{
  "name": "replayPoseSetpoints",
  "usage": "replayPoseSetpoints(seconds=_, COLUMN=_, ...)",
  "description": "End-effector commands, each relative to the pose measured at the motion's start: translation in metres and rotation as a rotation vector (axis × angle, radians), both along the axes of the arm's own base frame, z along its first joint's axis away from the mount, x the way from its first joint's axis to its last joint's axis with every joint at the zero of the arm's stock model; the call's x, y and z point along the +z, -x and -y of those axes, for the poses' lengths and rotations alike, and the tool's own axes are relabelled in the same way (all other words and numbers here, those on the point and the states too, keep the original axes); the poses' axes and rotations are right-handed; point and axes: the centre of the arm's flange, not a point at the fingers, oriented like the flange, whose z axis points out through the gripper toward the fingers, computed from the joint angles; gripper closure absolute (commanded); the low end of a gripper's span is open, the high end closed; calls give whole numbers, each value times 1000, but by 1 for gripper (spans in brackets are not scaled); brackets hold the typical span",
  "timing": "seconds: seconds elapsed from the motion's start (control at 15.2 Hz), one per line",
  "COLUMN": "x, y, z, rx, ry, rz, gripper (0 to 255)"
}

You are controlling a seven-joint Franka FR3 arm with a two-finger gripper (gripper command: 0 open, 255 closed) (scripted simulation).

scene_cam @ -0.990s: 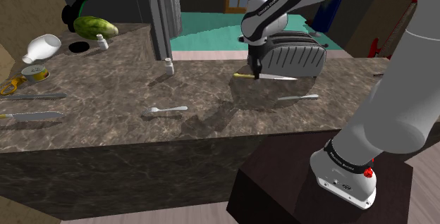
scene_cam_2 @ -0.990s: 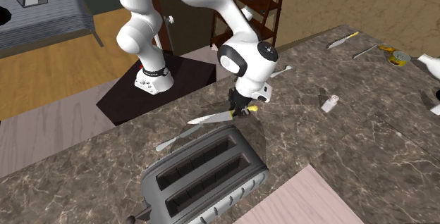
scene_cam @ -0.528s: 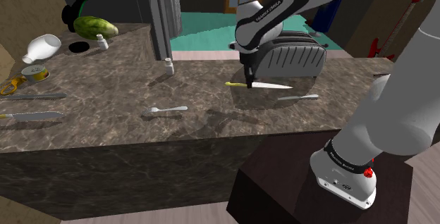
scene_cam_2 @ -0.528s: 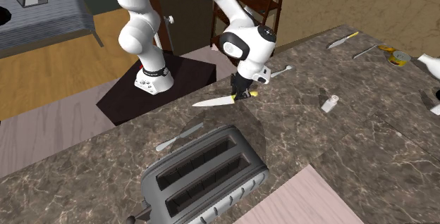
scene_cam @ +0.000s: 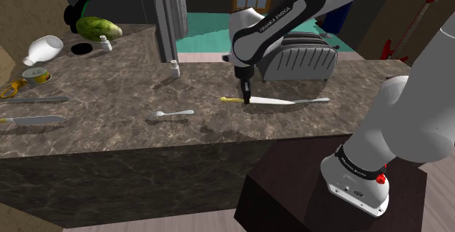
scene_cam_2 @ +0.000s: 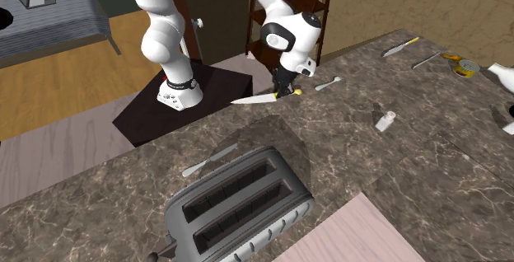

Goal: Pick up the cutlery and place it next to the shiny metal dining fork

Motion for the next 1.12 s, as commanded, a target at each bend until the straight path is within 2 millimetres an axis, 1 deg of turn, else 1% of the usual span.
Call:
replayPoseSetpoints(seconds=0.0, x=2, y=6, z=-26, rx=-2, ry=0, rz=0, gripper=255)
replayPoseSetpoints(seconds=0.53, x=2, y=25, z=-130, rx=-2, ry=0, rz=0, gripper=255)
replayPoseSetpoints(seconds=0.59, x=2, y=27, z=-138, rx=-2, ry=0, rz=0, gripper=255)
replayPoseSetpoints(seconds=1.06, x=-35, y=27, z=-138, rx=-2, ry=0, rz=0, gripper=255)
